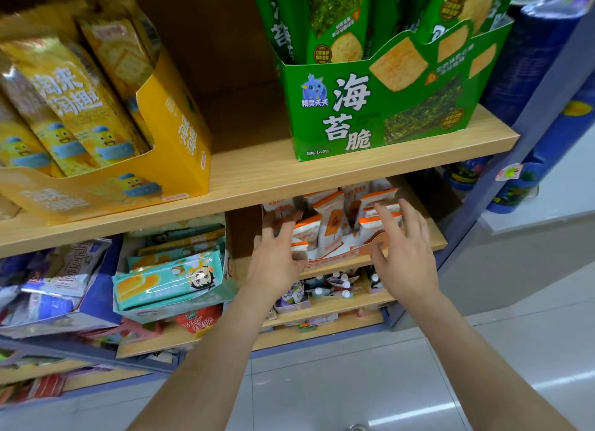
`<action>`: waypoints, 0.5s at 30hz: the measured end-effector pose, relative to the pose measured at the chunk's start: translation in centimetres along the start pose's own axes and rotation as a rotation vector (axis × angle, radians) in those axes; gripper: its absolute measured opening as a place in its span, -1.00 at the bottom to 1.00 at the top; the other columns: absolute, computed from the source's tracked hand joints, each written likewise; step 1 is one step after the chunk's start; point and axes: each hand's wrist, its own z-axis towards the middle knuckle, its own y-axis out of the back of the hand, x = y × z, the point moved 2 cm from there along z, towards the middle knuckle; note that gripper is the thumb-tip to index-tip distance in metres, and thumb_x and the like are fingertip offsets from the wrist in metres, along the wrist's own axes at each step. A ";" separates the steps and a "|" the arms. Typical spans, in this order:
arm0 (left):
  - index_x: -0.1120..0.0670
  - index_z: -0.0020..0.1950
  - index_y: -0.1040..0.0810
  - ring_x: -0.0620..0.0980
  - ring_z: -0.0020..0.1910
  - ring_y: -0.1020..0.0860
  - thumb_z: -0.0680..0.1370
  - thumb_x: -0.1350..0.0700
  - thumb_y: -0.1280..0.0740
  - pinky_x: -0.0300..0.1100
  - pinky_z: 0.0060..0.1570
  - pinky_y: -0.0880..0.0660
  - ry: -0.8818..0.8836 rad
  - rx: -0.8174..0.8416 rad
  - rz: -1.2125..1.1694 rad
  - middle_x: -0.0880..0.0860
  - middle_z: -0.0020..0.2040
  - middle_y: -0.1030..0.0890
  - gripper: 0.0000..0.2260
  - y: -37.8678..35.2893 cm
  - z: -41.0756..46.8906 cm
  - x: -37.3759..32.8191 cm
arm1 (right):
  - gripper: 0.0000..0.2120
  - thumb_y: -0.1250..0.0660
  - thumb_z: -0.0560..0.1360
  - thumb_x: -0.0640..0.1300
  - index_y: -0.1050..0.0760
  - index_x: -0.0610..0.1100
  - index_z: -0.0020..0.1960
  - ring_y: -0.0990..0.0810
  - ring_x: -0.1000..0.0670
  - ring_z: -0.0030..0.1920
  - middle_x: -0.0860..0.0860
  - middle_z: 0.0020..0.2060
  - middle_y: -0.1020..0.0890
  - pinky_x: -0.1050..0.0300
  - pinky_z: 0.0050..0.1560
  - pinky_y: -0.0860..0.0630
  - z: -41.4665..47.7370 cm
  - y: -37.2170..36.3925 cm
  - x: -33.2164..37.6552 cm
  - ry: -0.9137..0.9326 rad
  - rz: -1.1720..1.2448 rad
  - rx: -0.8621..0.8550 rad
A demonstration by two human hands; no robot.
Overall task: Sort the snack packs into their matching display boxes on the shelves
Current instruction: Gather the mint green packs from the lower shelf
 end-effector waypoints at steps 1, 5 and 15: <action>-0.14 0.45 -0.19 0.16 0.34 -0.32 0.48 -0.01 -0.47 0.00 0.27 -0.43 0.001 0.001 -0.003 0.11 0.38 -0.28 -0.35 0.1 -0.2 -0.1 | -0.39 -0.40 0.50 -0.15 -0.29 0.03 0.49 -0.17 -0.19 0.50 -0.13 0.51 -0.23 -0.19 0.22 -0.50 -0.2 0.3 0.2 -0.002 0.019 -0.001; -0.17 0.50 -0.14 0.15 0.43 -0.26 0.47 -0.02 -0.48 0.02 0.32 -0.42 -0.025 -0.033 -0.009 0.09 0.43 -0.24 -0.28 1.0 -1.6 0.2 | -0.46 -0.36 0.55 -0.10 -0.30 0.05 0.49 -0.24 -0.14 0.47 -0.07 0.52 -0.26 -0.14 0.24 -0.48 -1.2 1.4 1.7 -0.017 0.135 0.018; -0.10 0.45 -0.39 -0.02 0.50 -0.24 0.59 0.03 -0.33 -0.11 0.38 -0.35 -0.026 -0.193 -0.113 -0.05 0.55 -0.19 -0.58 5.7 -9.2 7.8 | -0.57 -0.29 0.60 -0.05 -0.37 0.04 0.45 -0.43 0.03 0.34 0.07 0.37 -0.46 0.04 0.28 -0.45 -4.9 2.2 10.9 -0.002 0.427 0.092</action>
